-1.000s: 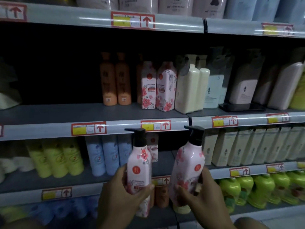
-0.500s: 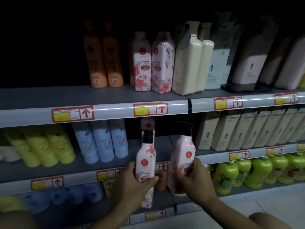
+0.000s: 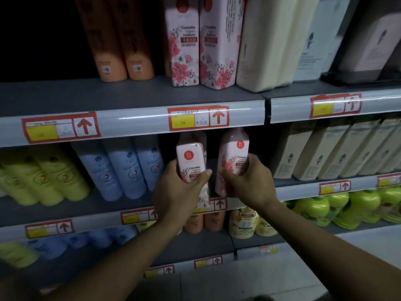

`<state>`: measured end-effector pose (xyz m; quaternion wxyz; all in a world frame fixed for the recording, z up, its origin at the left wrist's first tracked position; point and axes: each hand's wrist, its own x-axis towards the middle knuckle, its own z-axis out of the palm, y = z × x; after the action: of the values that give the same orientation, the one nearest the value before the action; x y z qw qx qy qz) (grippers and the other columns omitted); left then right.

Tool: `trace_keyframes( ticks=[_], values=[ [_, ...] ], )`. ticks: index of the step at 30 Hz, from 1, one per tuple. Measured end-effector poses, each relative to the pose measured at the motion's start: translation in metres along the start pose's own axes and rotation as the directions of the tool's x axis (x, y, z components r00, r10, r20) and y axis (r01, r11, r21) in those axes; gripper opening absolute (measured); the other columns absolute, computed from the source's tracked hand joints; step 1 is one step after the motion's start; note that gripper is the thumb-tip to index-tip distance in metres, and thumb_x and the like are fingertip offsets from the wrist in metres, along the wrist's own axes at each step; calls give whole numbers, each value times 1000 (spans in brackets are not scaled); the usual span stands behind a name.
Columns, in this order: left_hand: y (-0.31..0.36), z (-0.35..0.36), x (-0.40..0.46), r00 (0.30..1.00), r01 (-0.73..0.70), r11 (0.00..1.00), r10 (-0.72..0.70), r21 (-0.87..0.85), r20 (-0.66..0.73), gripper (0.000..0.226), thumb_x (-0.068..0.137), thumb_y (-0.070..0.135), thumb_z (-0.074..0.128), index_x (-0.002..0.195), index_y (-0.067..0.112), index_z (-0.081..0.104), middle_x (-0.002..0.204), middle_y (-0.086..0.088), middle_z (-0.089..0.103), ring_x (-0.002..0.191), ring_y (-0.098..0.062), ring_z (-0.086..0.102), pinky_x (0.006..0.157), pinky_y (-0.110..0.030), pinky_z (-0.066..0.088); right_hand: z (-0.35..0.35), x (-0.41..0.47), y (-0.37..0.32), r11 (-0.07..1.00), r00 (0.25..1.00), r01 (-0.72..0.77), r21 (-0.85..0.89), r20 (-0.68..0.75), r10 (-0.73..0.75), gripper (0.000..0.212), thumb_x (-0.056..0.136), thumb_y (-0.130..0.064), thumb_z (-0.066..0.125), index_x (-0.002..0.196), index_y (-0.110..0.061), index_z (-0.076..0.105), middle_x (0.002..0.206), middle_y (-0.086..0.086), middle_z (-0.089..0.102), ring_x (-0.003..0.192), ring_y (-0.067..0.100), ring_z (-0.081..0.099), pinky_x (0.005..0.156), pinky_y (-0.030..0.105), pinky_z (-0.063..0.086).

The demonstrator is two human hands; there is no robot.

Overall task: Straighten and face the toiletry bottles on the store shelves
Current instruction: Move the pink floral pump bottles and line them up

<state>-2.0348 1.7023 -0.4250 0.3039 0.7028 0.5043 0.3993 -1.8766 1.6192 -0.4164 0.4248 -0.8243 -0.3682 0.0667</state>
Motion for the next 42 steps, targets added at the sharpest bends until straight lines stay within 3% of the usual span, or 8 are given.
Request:
trace_keyframes(
  ticks=[6, 10, 15, 21, 27, 29, 33, 42],
  values=[
    [-1, 13, 8, 997, -3, 997, -3, -79, -76, 60, 68, 69, 82, 112, 34, 59, 103, 14, 74, 89, -6, 72, 68, -35, 62, 16, 11, -2, 999, 999, 33, 4, -31, -33, 79, 61, -75, 59, 124, -30, 43, 115, -2, 70, 102, 25, 70, 80, 50, 61],
    [-6, 22, 15, 990, -42, 995, 29, -93, -136, 70, 65, 55, 91, 118, 26, 56, 111, 7, 72, 94, -12, 70, 62, -18, 46, 28, 16, -2, 999, 998, 31, 7, -57, -31, 74, 70, -64, 77, 125, -29, 43, 120, -1, 67, 106, 26, 68, 83, 50, 59],
    [-21, 34, 18, 984, -108, 992, 96, -71, -151, 88, 61, 59, 91, 130, 23, 50, 122, 2, 66, 105, -15, 64, 68, -22, 44, 41, 20, 2, 998, 994, 55, -9, -95, -56, 79, 72, -53, 87, 130, -28, 41, 128, -1, 61, 114, 24, 64, 87, 47, 57],
    [-45, 39, 26, 986, -137, 980, 149, -142, 79, 99, 76, 60, 79, 154, 19, 35, 139, -2, 51, 126, -19, 56, 96, -37, 52, 46, 19, 12, 991, 994, 108, -84, 16, -107, 81, 78, -48, 81, 140, -19, 37, 131, 5, 49, 123, 26, 52, 92, 42, 53],
    [-55, 34, 40, 948, -77, 960, 154, -269, 279, 71, 89, 23, 80, 149, 21, 42, 122, 10, 68, 103, 10, 66, 77, -8, 51, 44, 23, 16, 992, 991, 94, -86, 100, -86, 65, 80, -44, 82, 125, -25, 38, 123, 5, 66, 111, 31, 65, 88, 49, 57],
    [-55, 34, 42, 940, -61, 954, 154, -293, 306, 68, 91, 18, 79, 148, 21, 42, 121, 9, 69, 101, 9, 67, 76, -10, 53, 44, 26, 14, 994, 993, 86, -74, 92, -79, 67, 78, -44, 85, 120, -27, 37, 121, 3, 67, 110, 30, 67, 88, 51, 57],
    [-59, 35, 46, 937, -60, 951, 159, -305, 310, 73, 89, 25, 80, 151, 24, 41, 126, 9, 69, 111, -1, 67, 91, -27, 57, 49, 35, 9, 997, 994, 64, -40, 91, -61, 66, 77, -42, 87, 117, -27, 37, 121, 3, 69, 110, 31, 68, 89, 54, 58],
    [-59, 33, 51, 928, -53, 952, 159, -301, 338, 66, 91, 22, 78, 149, 22, 44, 124, 8, 69, 108, 2, 67, 89, -23, 56, 61, 49, -3, 1000, 994, 21, -13, 109, -19, 66, 74, -44, 90, 112, -22, 41, 117, 5, 70, 110, 31, 68, 89, 49, 58]
  ],
)
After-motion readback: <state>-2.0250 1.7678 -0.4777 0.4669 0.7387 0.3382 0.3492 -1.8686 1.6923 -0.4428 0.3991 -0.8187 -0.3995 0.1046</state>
